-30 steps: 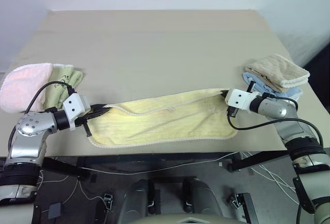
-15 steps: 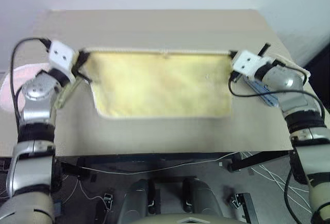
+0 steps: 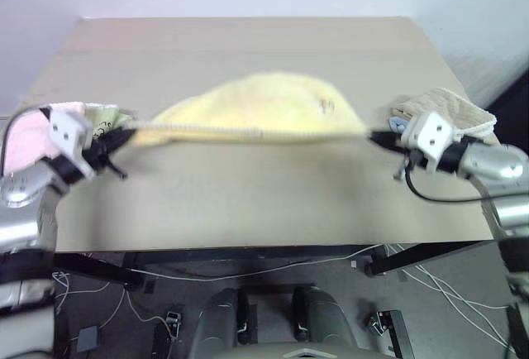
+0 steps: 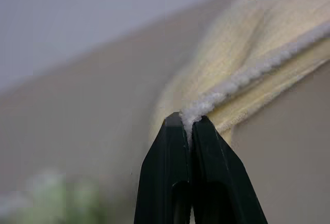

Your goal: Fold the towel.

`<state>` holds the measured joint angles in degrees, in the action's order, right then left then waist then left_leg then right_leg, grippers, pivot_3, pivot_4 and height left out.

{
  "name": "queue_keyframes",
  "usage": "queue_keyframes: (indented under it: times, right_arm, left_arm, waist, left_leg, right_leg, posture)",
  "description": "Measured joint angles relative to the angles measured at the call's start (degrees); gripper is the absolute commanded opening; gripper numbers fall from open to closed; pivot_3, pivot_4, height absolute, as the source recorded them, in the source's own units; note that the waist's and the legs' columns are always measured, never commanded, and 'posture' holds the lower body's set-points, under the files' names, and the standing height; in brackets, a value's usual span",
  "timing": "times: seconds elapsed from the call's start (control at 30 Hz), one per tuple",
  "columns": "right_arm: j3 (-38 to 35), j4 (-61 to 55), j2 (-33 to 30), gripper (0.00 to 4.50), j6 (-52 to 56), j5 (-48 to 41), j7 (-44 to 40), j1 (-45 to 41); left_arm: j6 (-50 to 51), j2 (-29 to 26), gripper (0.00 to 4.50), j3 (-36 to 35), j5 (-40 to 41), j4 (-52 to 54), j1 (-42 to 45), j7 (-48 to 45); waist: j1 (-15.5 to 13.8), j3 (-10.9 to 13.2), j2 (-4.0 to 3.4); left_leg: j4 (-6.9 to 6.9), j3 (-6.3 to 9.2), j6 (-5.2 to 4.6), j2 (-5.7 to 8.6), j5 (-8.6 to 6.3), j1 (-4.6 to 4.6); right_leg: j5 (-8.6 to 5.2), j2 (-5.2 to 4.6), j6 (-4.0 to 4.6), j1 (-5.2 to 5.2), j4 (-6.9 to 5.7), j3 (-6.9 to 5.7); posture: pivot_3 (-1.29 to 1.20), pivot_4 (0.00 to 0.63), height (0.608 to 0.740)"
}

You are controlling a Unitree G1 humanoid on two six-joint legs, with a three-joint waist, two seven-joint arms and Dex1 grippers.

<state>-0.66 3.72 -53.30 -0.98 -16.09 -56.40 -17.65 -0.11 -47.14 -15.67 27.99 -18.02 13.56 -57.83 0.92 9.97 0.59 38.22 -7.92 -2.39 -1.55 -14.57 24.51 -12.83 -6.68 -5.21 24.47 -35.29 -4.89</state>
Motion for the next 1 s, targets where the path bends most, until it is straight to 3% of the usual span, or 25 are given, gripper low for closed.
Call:
queue_keyframes:
  times: [0.2, 0.4, 0.5, 0.63, 1.0]
  right_arm:
    - [-2.6, -7.8, -4.6, 0.04, 8.6, -4.8, -6.8, 6.8]
    - [-5.0, -9.6, -6.9, 0.04, 11.4, -5.7, -10.5, 7.9]
    - [-3.6, -5.6, -5.0, 0.04, 8.9, -1.7, -7.7, 1.1]
    - [1.6, 4.4, 1.9, 0.04, 3.7, 6.5, -1.3, -10.7]
    - [9.9, 32.9, 14.1, 0.04, -11.0, 20.6, 11.7, -25.5]
  left_arm:
    - [7.8, -5.3, 0.0, -3.3, 2.7, 6.0, -10.3, -7.7]
    - [13.2, -6.1, 0.0, -5.8, 5.2, 10.2, -15.5, -11.3]
    - [12.6, -5.8, 0.0, -5.5, 3.9, 10.1, -11.9, -9.3]
    - [5.8, -1.8, 0.0, -2.2, -4.0, 1.5, 0.8, -0.4]
    - [-8.5, 3.5, 0.0, 7.8, -19.5, -22.5, 16.5, 11.6]
  waist:
    - [-0.1, 0.0, -0.06]
    - [-0.2, 0.0, -0.04]
    - [-0.2, 0.0, -0.09]
    - [-0.2, 0.0, -0.07]
    - [0.1, 0.0, -0.05]
  left_leg:
    - [-0.09, 0.06, -0.09, 0.0, -0.27, -0.01]
    - [-0.09, 0.11, -0.1, 0.0, -0.3, -0.02]
    - [-0.1, 0.1, -0.09, 0.01, -0.3, 0.01]
    - [-0.1, 0.03, 0.21, 0.05, -0.1, 0.07]
    - [-0.06, -0.2, -0.01, 0.05, 0.01, 0.23]
  right_leg:
    - [-0.09, -0.18, 0.24, 0.07, 0.08, 0.01]
    - [-0.08, -0.24, 0.37, 0.29, 0.11, 0.0]
    - [-0.07, -0.24, 0.41, 0.38, 0.09, 0.01]
    - [-0.01, -0.21, 0.35, 0.18, 0.05, 0.02]
    - [0.08, 0.04, 0.13, 0.26, 0.04, 0.01]
  posture:
    - [0.0, 0.15, 0.74]
    - [0.0, 0.15, 0.74]
    - [0.0, 0.15, 0.74]
    - [0.0, 0.15, 0.74]
    - [0.0, 0.15, 0.74]
